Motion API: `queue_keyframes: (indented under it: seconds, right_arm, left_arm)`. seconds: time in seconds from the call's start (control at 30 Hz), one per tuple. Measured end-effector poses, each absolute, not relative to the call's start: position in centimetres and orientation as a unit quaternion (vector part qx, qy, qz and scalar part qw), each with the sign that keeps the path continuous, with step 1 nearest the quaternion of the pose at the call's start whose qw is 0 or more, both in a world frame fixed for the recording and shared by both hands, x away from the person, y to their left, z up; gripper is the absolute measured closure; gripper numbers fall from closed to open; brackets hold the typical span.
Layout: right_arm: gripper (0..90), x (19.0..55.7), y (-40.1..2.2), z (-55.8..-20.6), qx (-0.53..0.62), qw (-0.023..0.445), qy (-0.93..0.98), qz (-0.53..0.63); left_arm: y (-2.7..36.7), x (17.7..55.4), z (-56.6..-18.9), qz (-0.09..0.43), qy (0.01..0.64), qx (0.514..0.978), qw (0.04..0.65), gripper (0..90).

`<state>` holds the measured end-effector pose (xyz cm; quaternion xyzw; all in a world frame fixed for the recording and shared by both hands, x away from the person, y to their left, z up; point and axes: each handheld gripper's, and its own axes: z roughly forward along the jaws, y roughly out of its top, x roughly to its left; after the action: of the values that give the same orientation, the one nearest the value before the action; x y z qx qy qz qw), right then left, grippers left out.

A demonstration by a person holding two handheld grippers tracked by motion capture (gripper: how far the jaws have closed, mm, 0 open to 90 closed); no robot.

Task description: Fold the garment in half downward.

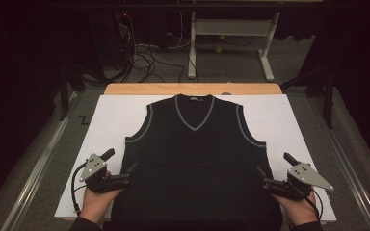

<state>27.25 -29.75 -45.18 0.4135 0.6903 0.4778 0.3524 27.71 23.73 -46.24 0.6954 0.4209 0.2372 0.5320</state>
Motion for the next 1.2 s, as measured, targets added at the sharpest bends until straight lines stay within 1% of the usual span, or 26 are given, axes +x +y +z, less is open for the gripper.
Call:
queue_keyframes:
  seconds: [0.4, 0.47, 0.63, 0.83, 0.93, 1.0, 1.07, 1.2]
  right_arm:
    - [0.2, 27.42, -29.94, -45.32, 0.418, 0.351, 0.685, 0.482]
    - [0.2, 27.44, -29.91, -45.32, 0.419, 0.352, 0.685, 0.48]
    - [0.2, 27.42, -29.92, -45.28, 0.42, 0.351, 0.684, 0.482]
    - [0.2, 27.41, -29.84, -45.11, 0.414, 0.351, 0.689, 0.48]
    - [0.3, 27.54, -29.68, -45.0, 0.419, 0.343, 0.696, 0.473]
    - [0.4, 27.63, -29.58, -45.02, 0.423, 0.339, 0.701, 0.463]
    - [0.4, 27.67, -29.52, -45.05, 0.426, 0.335, 0.703, 0.461]
    - [0.4, 27.93, -29.4, -45.32, 0.433, 0.325, 0.715, 0.443]
  left_arm:
    - [23.79, 27.62, -46.27, 0.235, 0.423, 0.693, 0.535, 0.0]
    - [23.7, 27.68, -46.36, 0.239, 0.421, 0.699, 0.526, 0.0]
    - [23.6, 27.69, -46.34, 0.244, 0.419, 0.699, 0.525, 0.0]
    - [23.65, 27.77, -46.37, 0.237, 0.422, 0.702, 0.523, 0.0]
    - [23.68, 27.79, -46.33, 0.238, 0.426, 0.701, 0.52, 0.0]
    - [23.8, 27.99, -46.23, 0.225, 0.435, 0.706, 0.512, 0.0]
    - [23.86, 28.04, -46.23, 0.223, 0.439, 0.707, 0.507, 0.0]
    - [23.81, 28.32, -46.22, 0.218, 0.453, 0.722, 0.475, 0.0]
